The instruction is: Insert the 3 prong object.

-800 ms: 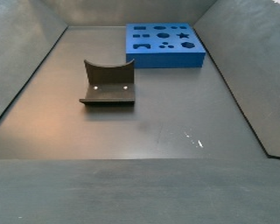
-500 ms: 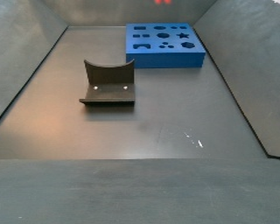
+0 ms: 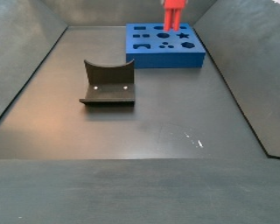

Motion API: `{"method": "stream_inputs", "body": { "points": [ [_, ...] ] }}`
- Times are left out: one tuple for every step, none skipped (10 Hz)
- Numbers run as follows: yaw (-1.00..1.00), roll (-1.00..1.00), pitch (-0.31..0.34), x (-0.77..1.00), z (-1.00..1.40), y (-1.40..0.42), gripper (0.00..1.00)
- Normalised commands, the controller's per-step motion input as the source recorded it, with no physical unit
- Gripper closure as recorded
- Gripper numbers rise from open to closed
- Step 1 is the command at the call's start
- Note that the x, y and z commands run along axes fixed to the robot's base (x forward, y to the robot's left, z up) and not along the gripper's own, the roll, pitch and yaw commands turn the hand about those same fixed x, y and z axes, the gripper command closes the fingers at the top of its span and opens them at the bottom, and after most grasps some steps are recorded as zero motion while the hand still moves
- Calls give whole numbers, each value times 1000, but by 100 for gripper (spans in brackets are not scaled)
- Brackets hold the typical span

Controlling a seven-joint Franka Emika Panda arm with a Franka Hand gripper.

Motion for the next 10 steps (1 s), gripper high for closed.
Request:
{"method": "stream_inputs", "body": {
  "points": [
    [-77,0,0,303,-440,0,100],
    [-109,0,30,209,-371,0,100],
    [-183,0,50,120,-266,100,100],
    [-137,6,66,0,-157,166,100],
    [-160,54,60,0,-169,166,100],
    [-200,14,36,0,-220,120,100],
    [-100,-23,0,0,-260,34,100],
    [-71,-94,0,51,-346,0,100],
    [-91,-134,0,77,-374,0,100],
    [-66,-129,0,103,-317,0,100]
  ]
}}
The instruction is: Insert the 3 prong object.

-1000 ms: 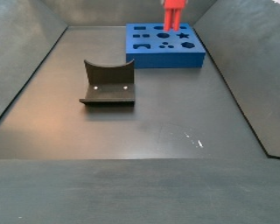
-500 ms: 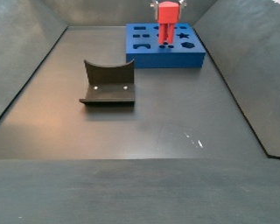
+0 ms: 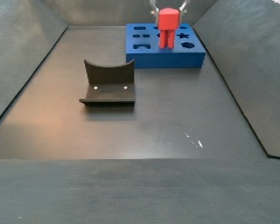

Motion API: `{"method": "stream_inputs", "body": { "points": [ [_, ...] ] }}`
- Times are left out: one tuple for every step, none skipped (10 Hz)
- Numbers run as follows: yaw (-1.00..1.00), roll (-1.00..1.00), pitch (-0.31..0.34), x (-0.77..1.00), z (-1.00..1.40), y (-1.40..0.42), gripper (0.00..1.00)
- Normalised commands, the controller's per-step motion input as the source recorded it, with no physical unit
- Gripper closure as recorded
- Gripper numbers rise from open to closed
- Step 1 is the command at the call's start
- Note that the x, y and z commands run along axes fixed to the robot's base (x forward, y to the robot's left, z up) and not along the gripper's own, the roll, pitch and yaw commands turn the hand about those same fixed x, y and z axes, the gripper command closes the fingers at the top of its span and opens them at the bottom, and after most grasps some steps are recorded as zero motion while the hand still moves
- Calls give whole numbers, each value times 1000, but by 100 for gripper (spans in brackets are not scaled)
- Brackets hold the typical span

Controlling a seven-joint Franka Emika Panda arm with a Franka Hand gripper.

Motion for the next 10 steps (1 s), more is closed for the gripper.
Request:
{"method": "stream_inputs", "body": {
  "points": [
    [-40,-80,0,120,-389,0,100],
    [-77,-46,0,91,-374,0,100],
    [-109,-7,0,91,-366,0,100],
    [-120,0,0,60,-394,0,100],
    [-114,50,-19,0,-426,0,100],
    [-100,100,-13,0,-397,0,100],
    [-91,116,0,0,-363,0,100],
    [-31,47,0,0,-234,0,100],
    [0,0,-6,0,-9,0,100],
    [0,0,0,0,0,0,100]
  ]
}}
